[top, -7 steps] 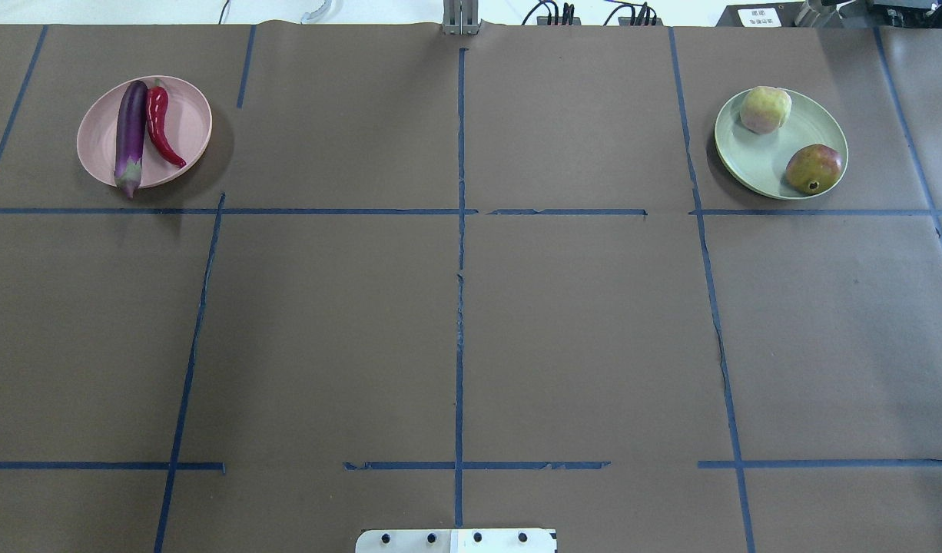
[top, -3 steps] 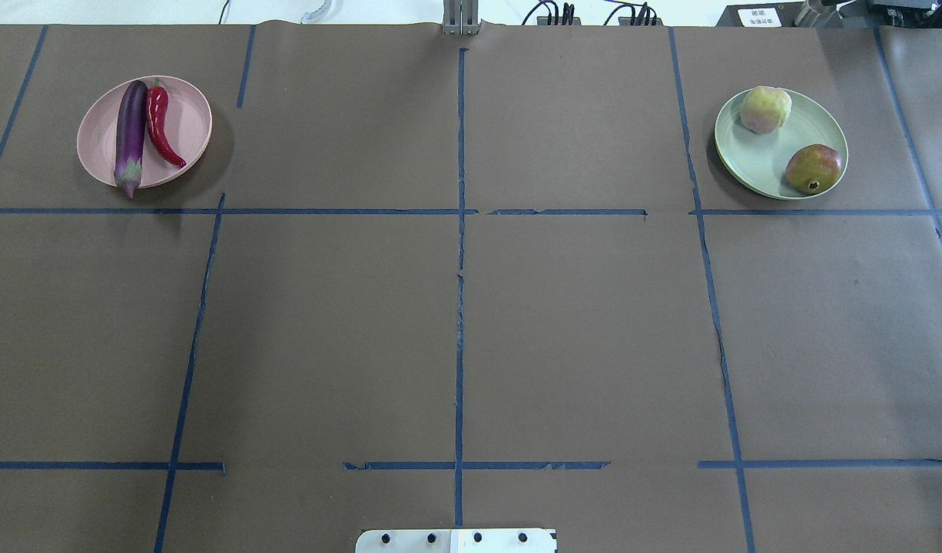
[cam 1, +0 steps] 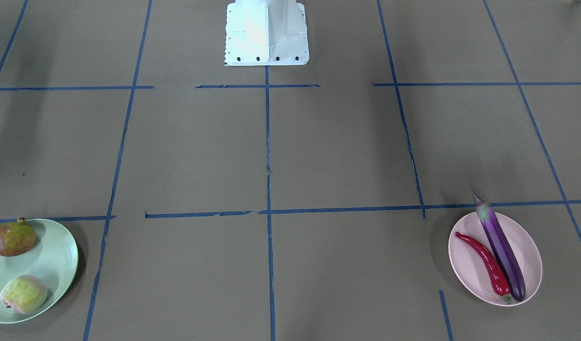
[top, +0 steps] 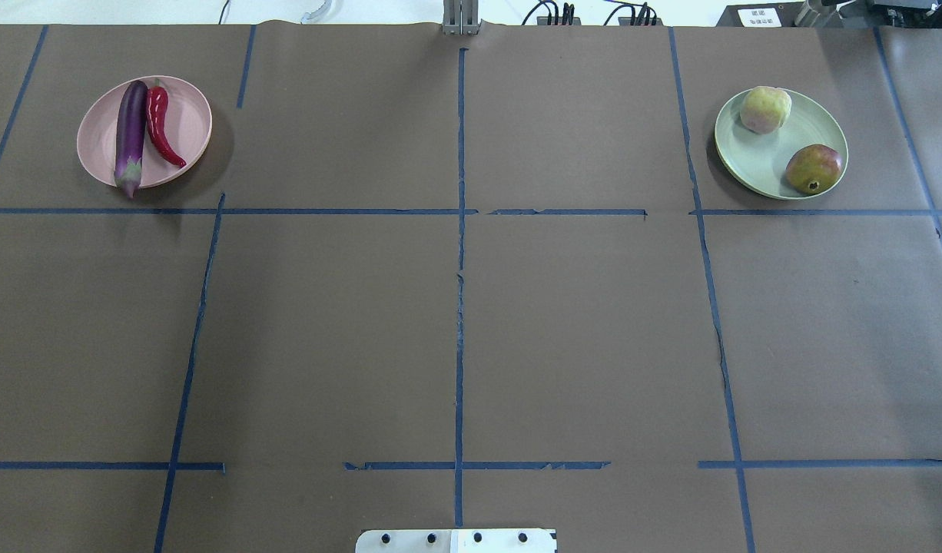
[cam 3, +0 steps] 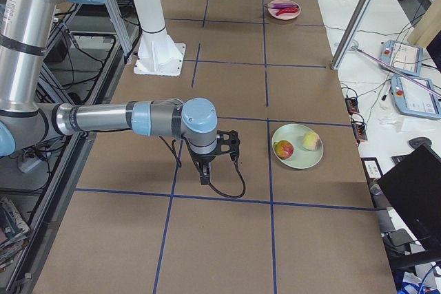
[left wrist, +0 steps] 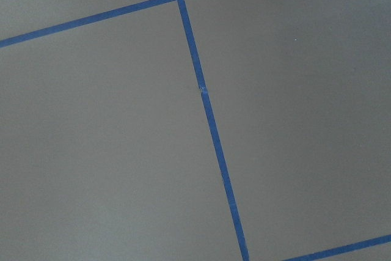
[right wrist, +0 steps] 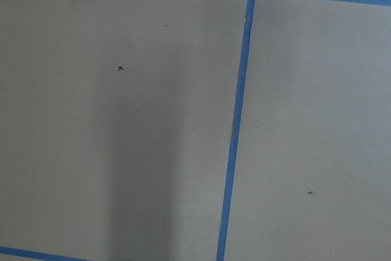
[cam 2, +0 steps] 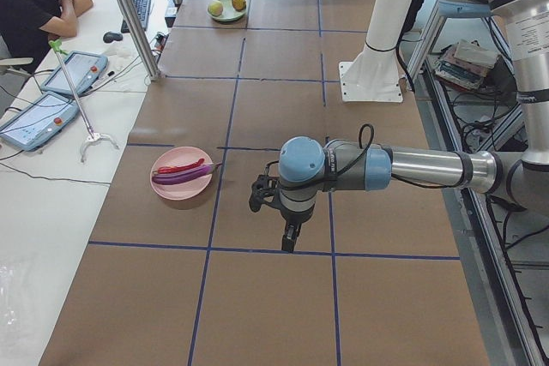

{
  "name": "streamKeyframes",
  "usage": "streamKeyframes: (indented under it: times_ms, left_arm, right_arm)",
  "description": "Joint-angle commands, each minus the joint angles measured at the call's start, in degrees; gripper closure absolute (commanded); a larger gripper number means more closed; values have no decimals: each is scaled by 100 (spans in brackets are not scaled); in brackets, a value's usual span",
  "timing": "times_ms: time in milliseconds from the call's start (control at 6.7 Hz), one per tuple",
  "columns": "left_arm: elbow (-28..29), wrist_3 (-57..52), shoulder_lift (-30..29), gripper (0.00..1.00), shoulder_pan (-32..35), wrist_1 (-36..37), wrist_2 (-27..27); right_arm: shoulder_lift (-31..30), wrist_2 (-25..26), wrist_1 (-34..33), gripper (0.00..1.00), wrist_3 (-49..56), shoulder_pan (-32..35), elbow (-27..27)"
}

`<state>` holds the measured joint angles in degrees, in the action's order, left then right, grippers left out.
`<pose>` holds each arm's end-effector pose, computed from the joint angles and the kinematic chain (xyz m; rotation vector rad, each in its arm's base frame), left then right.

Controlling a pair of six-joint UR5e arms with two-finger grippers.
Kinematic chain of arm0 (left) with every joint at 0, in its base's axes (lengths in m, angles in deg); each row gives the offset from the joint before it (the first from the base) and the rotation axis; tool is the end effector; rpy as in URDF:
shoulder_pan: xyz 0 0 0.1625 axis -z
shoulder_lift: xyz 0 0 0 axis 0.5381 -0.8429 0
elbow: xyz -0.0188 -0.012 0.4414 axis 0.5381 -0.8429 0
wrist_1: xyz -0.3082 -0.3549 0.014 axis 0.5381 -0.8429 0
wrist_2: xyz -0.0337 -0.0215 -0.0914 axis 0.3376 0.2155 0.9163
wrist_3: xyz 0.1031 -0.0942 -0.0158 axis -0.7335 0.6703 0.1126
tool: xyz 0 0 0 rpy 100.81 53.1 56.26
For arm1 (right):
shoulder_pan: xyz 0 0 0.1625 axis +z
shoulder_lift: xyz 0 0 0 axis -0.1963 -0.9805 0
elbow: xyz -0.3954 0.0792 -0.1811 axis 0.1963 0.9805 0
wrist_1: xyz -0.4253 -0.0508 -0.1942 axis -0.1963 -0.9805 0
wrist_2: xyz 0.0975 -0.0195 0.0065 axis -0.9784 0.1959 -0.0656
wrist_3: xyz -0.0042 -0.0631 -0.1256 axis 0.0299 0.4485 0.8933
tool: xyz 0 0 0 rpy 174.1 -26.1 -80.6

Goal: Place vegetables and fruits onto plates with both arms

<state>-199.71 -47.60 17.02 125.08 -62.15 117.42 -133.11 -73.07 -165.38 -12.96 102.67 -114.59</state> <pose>-0.0535 -0.3940 0.6471 0.1028 0.7587 0.2260 0.0406 -0.4029 0.6227 0.0589 -0.8116 -0.0967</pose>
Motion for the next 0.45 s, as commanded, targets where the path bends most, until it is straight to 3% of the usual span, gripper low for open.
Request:
streamKeyframes:
  times_ms: [0,299]
  left_arm:
    - [-32,-2,13,0,3,21,-6]
    - [-14,6,-4,0,-15,48,-84]
  right_arm:
    - [248,2,-9,0,-59,-38,33]
    - [302,2,26,0,-183,-179,129]
